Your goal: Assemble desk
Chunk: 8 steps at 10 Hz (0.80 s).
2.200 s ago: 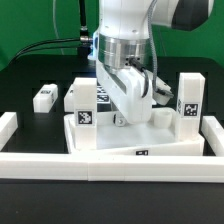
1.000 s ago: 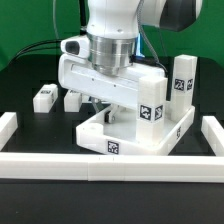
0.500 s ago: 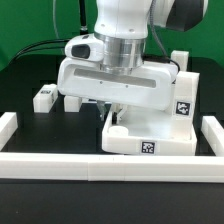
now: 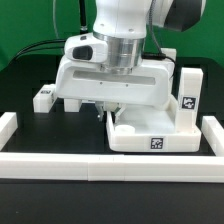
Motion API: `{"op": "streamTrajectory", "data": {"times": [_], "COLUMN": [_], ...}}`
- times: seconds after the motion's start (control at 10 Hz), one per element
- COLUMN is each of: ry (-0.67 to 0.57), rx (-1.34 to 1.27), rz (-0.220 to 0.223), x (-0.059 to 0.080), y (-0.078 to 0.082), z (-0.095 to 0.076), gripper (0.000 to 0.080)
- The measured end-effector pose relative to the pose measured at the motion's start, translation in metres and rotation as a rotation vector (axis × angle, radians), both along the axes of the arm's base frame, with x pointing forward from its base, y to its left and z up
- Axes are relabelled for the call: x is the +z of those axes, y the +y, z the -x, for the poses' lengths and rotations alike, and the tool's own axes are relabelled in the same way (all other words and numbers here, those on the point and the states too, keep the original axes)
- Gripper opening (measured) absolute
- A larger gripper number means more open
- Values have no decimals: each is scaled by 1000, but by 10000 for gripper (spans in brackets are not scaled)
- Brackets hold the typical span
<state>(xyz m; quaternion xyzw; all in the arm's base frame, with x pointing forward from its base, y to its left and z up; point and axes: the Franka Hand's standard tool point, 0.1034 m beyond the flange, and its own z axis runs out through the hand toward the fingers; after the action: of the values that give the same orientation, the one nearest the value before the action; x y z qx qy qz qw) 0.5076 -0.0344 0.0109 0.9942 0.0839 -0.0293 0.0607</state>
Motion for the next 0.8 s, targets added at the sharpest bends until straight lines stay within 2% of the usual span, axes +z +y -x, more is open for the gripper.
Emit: {"op": "streamTrajectory", "data": {"times": [0.2,0.4,0.8], "ry": [17,10,48], "rx": [162,279,483], "rz": [11,23,34], "x": [2,6,5], "y": [7,3,0], "z": [-9,-18,-17], "gripper": [61,61,57]}}
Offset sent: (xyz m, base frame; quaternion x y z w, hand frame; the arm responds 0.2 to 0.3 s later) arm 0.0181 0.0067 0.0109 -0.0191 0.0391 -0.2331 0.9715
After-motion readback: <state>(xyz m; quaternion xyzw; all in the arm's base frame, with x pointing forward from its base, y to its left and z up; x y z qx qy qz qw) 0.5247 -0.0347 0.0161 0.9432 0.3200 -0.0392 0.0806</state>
